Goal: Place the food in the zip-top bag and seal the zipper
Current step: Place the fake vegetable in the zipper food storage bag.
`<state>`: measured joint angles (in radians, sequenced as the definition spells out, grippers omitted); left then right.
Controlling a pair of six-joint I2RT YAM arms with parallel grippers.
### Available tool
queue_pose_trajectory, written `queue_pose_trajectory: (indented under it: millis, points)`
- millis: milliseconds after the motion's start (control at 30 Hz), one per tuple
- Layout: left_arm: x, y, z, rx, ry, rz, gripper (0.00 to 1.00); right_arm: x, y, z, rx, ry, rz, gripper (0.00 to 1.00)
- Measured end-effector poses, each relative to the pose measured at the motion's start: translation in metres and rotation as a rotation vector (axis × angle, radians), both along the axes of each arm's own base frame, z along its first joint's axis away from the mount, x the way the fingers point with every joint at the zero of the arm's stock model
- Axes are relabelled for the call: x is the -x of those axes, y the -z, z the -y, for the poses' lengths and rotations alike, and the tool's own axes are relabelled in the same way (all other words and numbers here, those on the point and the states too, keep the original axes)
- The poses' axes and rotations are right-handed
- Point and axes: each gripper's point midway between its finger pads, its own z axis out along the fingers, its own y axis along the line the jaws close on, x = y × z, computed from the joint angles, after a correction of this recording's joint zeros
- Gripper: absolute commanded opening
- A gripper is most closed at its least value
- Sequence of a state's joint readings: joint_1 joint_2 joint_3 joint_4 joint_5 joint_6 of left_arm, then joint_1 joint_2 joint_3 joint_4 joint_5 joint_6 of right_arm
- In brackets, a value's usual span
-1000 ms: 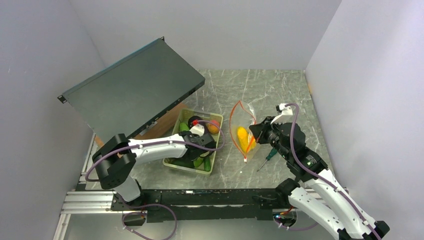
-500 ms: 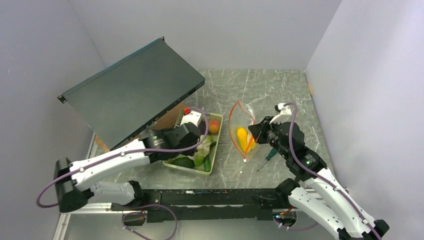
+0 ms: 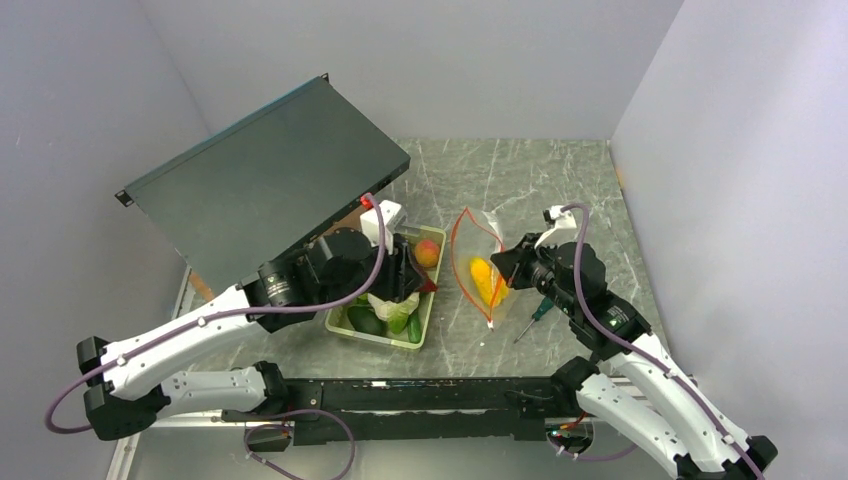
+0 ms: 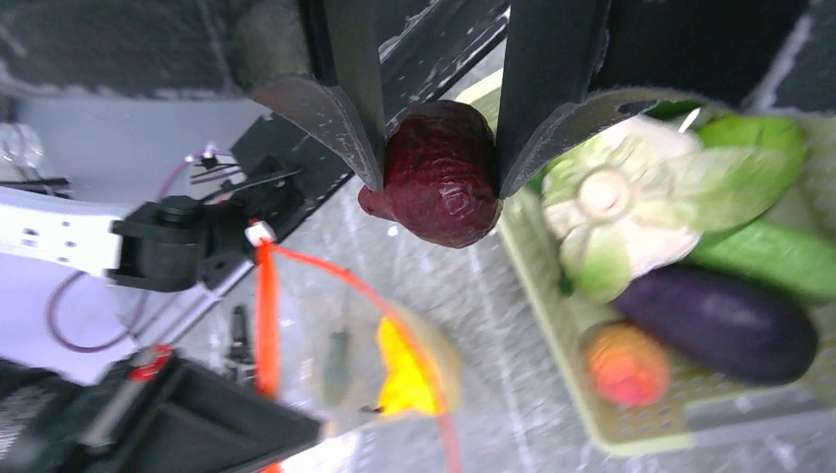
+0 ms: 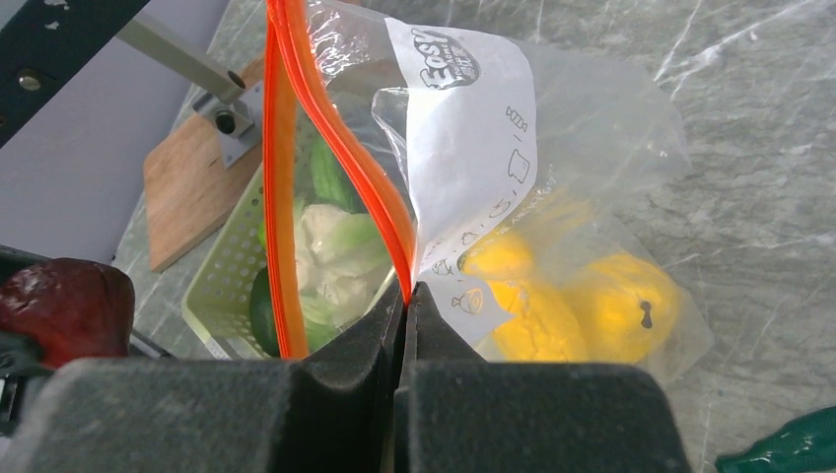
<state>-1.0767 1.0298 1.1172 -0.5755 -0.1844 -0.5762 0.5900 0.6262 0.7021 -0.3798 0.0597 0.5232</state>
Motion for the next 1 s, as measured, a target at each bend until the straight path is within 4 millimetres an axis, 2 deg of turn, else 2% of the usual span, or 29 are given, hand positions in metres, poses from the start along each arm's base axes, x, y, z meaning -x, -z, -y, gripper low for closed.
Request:
queue_pose_trajectory:
  millis: [200,333,467,633,767,1000]
  points:
    - [-0.002,-0.032,0.046,0.109,0.115,0.02,0.22,0.003,0.003,-0.009,-0.006,-0.047,-0.018,0.0]
    - [-0.011,-0.043,0.074,0.126,0.149,0.025,0.21,0.007,0.0,-0.014,-0.021,-0.084,-0.015,0.0]
    - [-0.024,-0.03,0.091,0.095,0.151,0.003,0.18,0.011,-0.004,-0.016,-0.036,-0.106,-0.004,0.0]
    - [-0.04,-0.003,0.094,0.047,0.121,-0.044,0.18,0.017,-0.017,-0.018,-0.068,-0.132,0.035,0.0]
    - [-0.047,0.006,0.098,0.046,0.108,-0.072,0.16,0.02,-0.022,-0.019,-0.083,-0.149,0.051,0.0]
    - [-0.057,0.025,0.11,0.019,0.088,-0.107,0.21,0.022,-0.024,-0.022,-0.092,-0.166,0.049,0.0]
